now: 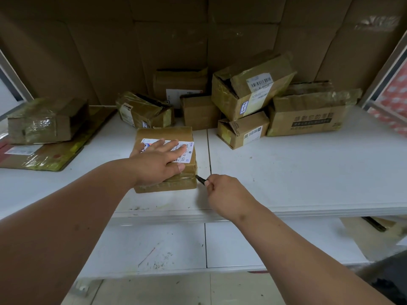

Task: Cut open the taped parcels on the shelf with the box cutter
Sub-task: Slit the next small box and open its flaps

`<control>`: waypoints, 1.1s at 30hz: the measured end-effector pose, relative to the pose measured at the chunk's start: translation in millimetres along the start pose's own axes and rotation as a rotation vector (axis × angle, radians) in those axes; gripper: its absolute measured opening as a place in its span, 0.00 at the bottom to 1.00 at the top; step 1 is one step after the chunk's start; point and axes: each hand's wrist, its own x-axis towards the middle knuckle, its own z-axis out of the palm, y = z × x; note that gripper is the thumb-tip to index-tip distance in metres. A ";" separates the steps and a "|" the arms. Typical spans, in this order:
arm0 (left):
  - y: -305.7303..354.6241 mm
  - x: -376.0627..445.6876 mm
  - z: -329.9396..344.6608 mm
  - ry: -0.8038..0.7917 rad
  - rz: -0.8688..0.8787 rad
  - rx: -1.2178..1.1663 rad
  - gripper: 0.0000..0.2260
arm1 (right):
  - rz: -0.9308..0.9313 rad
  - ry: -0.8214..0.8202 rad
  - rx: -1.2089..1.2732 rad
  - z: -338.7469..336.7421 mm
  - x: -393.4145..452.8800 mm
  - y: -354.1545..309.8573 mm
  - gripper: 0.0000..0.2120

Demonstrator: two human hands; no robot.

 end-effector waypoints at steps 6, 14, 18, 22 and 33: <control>0.3 -0.1 -0.8 -0.004 0.006 0.004 0.26 | 0.068 -0.081 0.043 -6.2 4.5 -3.0 0.10; 0.4 0.1 -0.9 -0.004 0.013 0.021 0.26 | 0.069 -0.131 -0.038 -11.1 4.7 -3.5 0.11; 0.6 -0.3 -1.5 -0.008 0.010 0.023 0.26 | 0.070 -0.163 -0.010 -16.0 7.8 -4.3 0.10; 1.9 -1.3 -2.9 -0.007 0.009 0.033 0.26 | 0.055 -0.182 -0.006 -17.3 8.3 -3.2 0.11; -5.0 4.4 0.3 0.000 0.009 0.045 0.26 | 0.017 -0.153 0.113 -18.9 7.6 7.8 0.12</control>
